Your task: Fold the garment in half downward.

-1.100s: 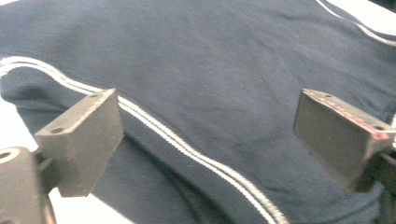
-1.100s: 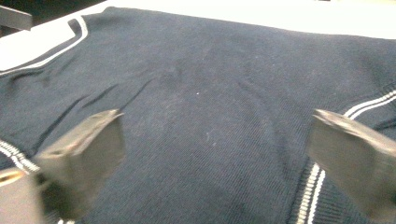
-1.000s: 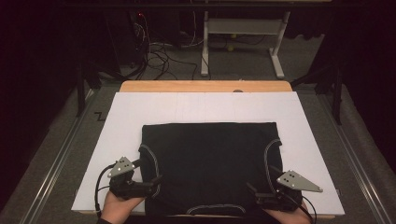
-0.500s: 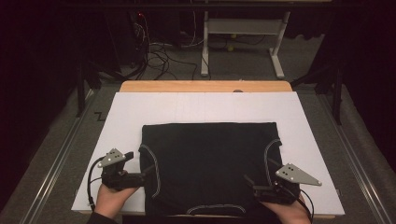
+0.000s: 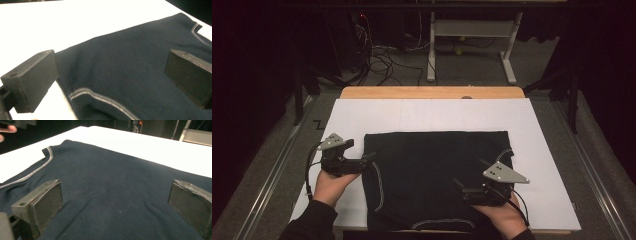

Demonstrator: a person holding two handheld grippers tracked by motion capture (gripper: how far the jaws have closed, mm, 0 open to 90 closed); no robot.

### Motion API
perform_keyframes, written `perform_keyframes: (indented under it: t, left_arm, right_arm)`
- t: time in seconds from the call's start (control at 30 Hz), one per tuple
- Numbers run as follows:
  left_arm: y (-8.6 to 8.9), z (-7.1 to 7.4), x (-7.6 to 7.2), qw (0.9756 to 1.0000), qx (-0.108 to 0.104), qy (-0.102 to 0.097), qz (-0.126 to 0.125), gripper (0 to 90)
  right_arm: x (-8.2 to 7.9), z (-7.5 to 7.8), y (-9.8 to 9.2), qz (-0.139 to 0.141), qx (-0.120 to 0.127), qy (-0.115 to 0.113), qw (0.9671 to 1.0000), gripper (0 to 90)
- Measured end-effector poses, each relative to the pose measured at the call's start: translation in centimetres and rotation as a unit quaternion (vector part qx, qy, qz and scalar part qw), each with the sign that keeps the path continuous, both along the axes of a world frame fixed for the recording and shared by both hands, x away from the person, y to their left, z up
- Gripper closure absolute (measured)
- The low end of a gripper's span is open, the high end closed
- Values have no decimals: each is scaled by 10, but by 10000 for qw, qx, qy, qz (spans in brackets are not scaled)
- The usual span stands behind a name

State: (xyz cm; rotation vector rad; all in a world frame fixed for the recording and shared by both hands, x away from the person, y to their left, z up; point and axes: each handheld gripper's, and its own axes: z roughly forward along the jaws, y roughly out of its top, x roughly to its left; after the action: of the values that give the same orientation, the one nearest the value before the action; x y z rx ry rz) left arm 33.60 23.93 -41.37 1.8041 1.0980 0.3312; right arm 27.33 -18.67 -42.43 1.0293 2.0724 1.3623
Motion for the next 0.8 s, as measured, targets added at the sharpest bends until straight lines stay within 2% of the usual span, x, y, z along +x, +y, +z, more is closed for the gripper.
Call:
perform_keyframes:
  t: [0.07,0.17,0.3,0.4,0.67,0.8]
  left_arm:
    - [0,-1,6,10000,44,-12,42,0]
    - [0,-3,15,9999,-40,-4,107,0]
    - [-4,-1,30,9999,40,60,108,0]
    - [-9,6,40,9999,96,32,74,0]
    - [-17,21,56,9997,197,-63,-97,0]
    - [-17,29,62,9998,161,-111,-92,0]
  right_arm:
    - [1,0,7,53,-39,-1,10000,0]
    - [2,0,18,165,-22,6,9999,0]
    - [2,-3,34,333,-29,30,9994,0]
    - [1,-6,46,451,-24,70,9990,0]
    - [-4,-11,69,661,-64,94,9977,0]
    - [-7,-12,81,764,-133,105,9969,0]
